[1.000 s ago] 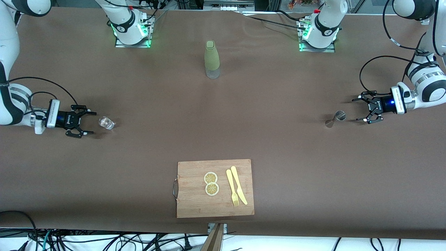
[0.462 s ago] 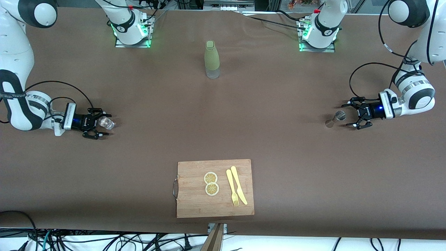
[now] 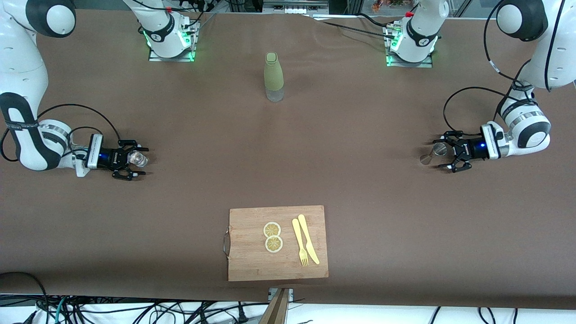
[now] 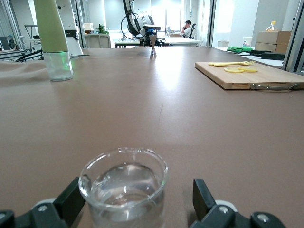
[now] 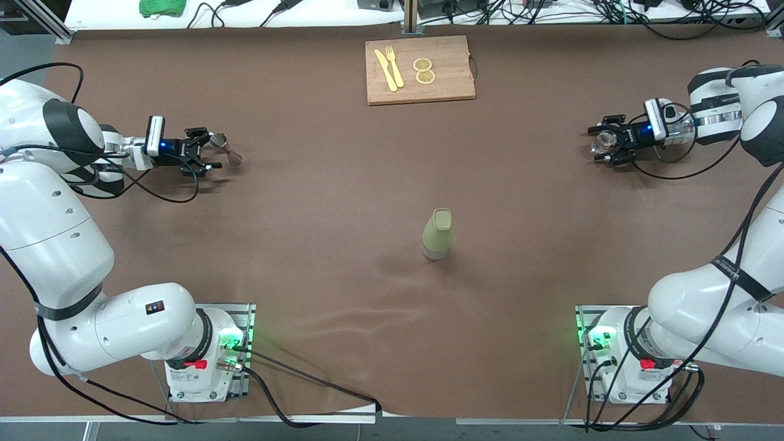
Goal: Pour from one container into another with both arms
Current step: 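Grasp the beaker with the right gripper while the left gripper grasps the jigger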
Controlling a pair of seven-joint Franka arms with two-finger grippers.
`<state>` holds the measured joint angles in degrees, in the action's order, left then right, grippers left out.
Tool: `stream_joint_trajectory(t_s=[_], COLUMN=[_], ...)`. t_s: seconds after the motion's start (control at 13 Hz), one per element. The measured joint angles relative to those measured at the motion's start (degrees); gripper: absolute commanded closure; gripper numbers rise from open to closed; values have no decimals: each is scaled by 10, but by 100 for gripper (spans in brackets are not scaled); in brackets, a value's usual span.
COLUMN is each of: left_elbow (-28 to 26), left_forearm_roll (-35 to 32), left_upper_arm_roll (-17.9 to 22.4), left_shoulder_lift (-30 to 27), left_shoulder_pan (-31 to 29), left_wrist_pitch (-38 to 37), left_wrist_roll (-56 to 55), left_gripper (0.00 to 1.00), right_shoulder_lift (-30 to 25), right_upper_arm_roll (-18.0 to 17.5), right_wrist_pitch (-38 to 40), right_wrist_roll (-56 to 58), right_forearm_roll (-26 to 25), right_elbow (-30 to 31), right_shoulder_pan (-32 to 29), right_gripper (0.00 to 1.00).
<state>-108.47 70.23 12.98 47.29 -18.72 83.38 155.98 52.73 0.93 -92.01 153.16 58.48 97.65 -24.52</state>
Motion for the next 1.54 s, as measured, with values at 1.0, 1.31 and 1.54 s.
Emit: stream_joint_trajectory(t_s=[1.0, 1.31, 1.54], left_elbow=[6, 7, 7], left_forearm_roll=[5, 5, 5], left_upper_arm_roll=[-8, -7, -7], left_shoulder_lift=[8, 10, 10], left_shoulder_pan=[7, 6, 6], left_wrist_pitch=[0, 0, 0], left_wrist_roll=[1, 3, 3], left_gripper=[78, 100, 100], right_shoulder_lift=[4, 4, 4], right_upper_arm_roll=[-4, -4, -5], right_wrist_pitch=[14, 26, 33], right_wrist_roll=[0, 0, 0], right_forearm_roll=[6, 8, 17], right_elbow=[0, -1, -2], right_shoulder_pan=[-4, -5, -5], right_gripper=[84, 86, 86])
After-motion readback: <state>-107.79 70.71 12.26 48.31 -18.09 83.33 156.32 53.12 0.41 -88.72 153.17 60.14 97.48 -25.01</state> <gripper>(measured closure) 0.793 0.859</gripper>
